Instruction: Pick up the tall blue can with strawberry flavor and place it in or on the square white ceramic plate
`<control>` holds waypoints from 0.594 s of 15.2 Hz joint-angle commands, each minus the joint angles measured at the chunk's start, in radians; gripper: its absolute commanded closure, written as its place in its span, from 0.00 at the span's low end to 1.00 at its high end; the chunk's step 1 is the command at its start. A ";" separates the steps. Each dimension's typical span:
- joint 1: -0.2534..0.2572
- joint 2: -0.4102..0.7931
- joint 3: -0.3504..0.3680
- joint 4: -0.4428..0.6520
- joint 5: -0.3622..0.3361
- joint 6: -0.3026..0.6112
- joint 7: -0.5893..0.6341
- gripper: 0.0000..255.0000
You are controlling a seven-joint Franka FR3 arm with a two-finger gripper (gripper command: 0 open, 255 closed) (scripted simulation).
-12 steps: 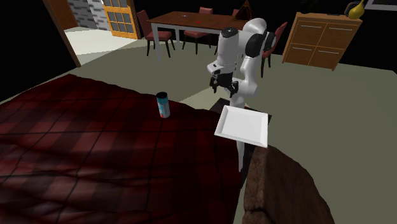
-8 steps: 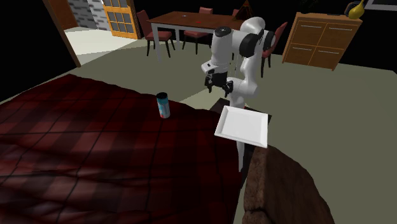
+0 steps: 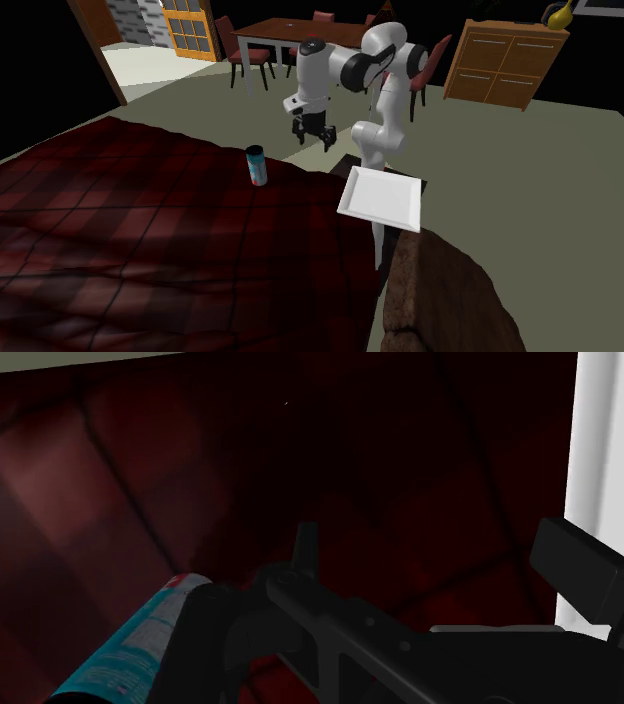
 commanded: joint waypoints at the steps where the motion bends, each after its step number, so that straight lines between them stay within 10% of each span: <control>1: -0.008 0.063 -0.032 0.062 -0.014 0.005 -0.044 0.00; 9: -0.039 0.337 -0.138 0.351 -0.013 0.007 -0.209 0.00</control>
